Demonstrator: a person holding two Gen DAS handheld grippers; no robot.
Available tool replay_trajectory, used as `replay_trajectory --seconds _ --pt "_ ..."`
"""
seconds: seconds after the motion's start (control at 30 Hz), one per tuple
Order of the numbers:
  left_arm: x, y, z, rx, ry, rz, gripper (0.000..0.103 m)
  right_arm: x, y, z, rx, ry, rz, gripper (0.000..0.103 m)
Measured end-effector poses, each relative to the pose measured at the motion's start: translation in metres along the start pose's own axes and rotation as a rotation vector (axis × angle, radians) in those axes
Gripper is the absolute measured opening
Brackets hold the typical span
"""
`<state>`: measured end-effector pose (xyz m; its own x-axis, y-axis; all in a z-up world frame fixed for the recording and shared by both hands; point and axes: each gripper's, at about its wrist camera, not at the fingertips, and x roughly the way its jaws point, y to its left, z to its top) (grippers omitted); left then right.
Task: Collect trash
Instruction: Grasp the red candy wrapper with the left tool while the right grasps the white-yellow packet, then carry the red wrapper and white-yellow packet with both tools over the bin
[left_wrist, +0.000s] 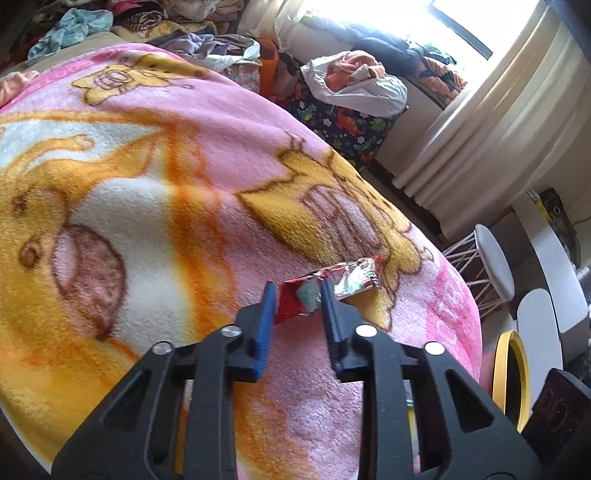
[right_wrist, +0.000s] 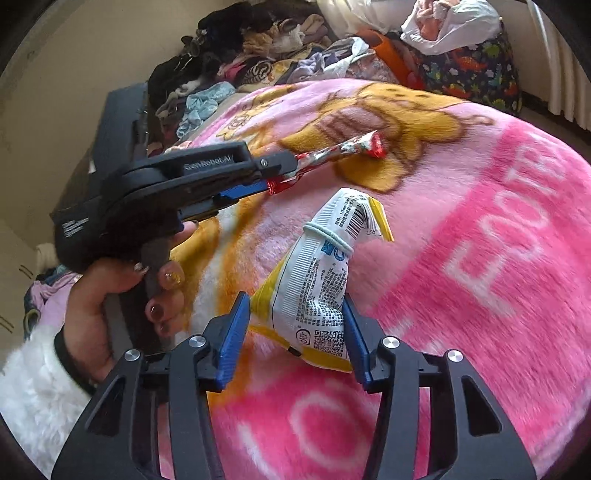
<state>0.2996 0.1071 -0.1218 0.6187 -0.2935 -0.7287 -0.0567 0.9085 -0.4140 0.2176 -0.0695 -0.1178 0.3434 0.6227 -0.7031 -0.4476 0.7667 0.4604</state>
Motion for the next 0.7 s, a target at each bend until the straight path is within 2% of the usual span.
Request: replay_trajectory --seconds 0.13,0.4,0.7 --pt "-0.002 -0.011 -0.007 0.032 0.001 0.001 0.003 -0.023 -0.012 -0.008 0.028 -0.037 -0.017 0.047" --pt "-0.017 -0.053 -0.021 0.128 -0.026 -0.012 0.002 -0.080 -0.032 -0.012 0.039 -0.145 -0.067 0.047" --pt "-0.029 -0.102 -0.039 0.218 -0.043 -0.047 0.002 -0.123 -0.057 -0.015 0.082 -0.222 -0.110 0.047"
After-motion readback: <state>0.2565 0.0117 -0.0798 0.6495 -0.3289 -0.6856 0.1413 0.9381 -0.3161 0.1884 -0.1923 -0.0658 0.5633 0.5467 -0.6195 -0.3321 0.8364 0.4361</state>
